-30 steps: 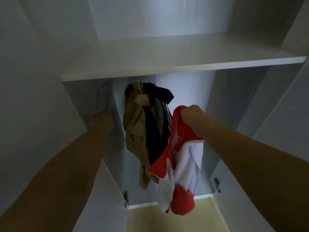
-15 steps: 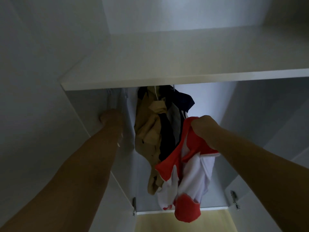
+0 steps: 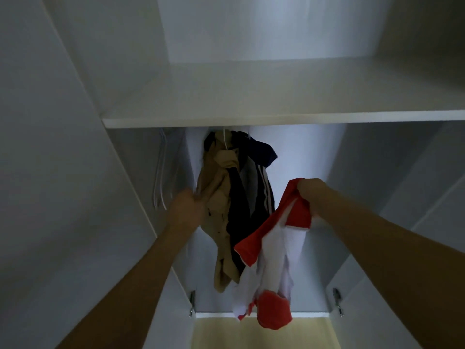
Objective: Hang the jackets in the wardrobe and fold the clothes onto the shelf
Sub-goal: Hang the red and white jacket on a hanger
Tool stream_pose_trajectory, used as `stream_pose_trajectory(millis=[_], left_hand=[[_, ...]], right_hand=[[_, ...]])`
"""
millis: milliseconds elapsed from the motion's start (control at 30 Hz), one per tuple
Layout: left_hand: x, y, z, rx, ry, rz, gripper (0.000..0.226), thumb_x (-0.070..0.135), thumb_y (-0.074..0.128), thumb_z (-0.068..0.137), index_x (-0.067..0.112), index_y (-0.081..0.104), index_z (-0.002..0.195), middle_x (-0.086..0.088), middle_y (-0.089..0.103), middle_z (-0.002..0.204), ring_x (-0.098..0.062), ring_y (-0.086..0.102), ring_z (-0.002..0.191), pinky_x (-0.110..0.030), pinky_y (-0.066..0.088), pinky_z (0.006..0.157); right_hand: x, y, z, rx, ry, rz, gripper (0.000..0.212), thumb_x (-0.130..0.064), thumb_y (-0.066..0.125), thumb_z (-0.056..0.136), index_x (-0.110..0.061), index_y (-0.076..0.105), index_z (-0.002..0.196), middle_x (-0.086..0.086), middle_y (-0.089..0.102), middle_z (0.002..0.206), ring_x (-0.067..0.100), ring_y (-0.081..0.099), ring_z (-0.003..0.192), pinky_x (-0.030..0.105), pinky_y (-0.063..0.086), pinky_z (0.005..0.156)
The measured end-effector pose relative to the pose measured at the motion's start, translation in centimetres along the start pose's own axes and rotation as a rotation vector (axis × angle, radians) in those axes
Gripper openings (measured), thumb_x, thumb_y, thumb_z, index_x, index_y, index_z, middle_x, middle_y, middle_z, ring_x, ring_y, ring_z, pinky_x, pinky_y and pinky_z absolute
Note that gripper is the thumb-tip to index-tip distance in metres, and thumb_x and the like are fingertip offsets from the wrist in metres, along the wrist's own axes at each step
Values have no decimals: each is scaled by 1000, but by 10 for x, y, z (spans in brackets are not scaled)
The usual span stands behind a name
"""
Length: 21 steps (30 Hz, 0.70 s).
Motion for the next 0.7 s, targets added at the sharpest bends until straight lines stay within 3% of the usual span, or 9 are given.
stream_pose_trajectory(millis=[67, 133, 167, 267, 400, 467, 567, 700], left_hand=[[15, -7, -43, -77, 26, 69, 32, 24, 45, 101, 17, 48, 69, 0, 51, 64, -16, 53, 61, -20, 32, 49], [38, -19, -85, -118, 87, 115, 33, 28, 44, 102, 18, 51, 71, 2, 52, 65, -8, 49, 57, -14, 31, 44], [50, -26, -105, -134, 121, 123, 34, 26, 45, 102, 16, 51, 71, 2, 50, 63, -6, 46, 54, -12, 32, 41], [87, -50, -159, -178, 190, 164, 30, 17, 45, 101, 8, 52, 73, 1, 46, 59, -6, 41, 48, -8, 34, 42], [129, -70, -215, -252, 256, 160, 24, 13, 48, 99, -3, 63, 91, 2, 45, 59, -4, 43, 42, -10, 33, 40], [148, -70, -235, -291, 305, 143, 27, 18, 48, 100, -1, 66, 94, 1, 47, 60, -2, 45, 42, -10, 33, 38], [169, -60, -247, -335, 352, 156, 28, 23, 47, 101, 5, 68, 97, 2, 51, 66, -6, 47, 54, -9, 35, 43], [167, -36, -252, -366, 398, 141, 27, 24, 46, 101, 8, 68, 99, 1, 56, 75, -8, 50, 65, -17, 39, 57]], right_hand=[[14, -20, 4, -22, 41, 13, 15, 2, 48, 89, -3, 57, 77, 13, 56, 70, 27, 55, 58, 35, 51, 54], [25, -38, 6, -30, 51, -1, 12, -2, 49, 91, -3, 57, 82, 14, 58, 73, 27, 56, 59, 33, 53, 49], [30, -45, 6, -35, 41, -2, 8, -6, 54, 91, -1, 59, 88, 16, 61, 78, 29, 59, 63, 35, 56, 54], [41, -69, 10, 22, -45, -103, 33, -21, 60, 91, 4, 62, 112, 22, 66, 107, 34, 64, 92, 45, 54, 88], [42, -92, -11, 1, -183, -287, 42, -29, 46, 99, 4, 59, 122, 21, 60, 119, 35, 58, 109, 35, 45, 93], [41, -101, -29, -29, -203, -339, 35, -24, 43, 100, 0, 63, 116, 22, 60, 119, 36, 60, 105, 43, 45, 100], [39, -110, -53, -94, -228, -433, 32, -22, 44, 101, 0, 64, 112, 23, 61, 114, 39, 61, 105, 47, 49, 98], [27, -121, -82, -100, -290, -529, 31, -21, 46, 99, 2, 66, 108, 25, 65, 109, 42, 64, 100, 47, 52, 92]])
Point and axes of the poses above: each hand's wrist, its own z-axis towards the middle knuckle, its own y-axis out of the palm, x = y × z, the point moved 3 cm from there along z, towards the middle knuckle
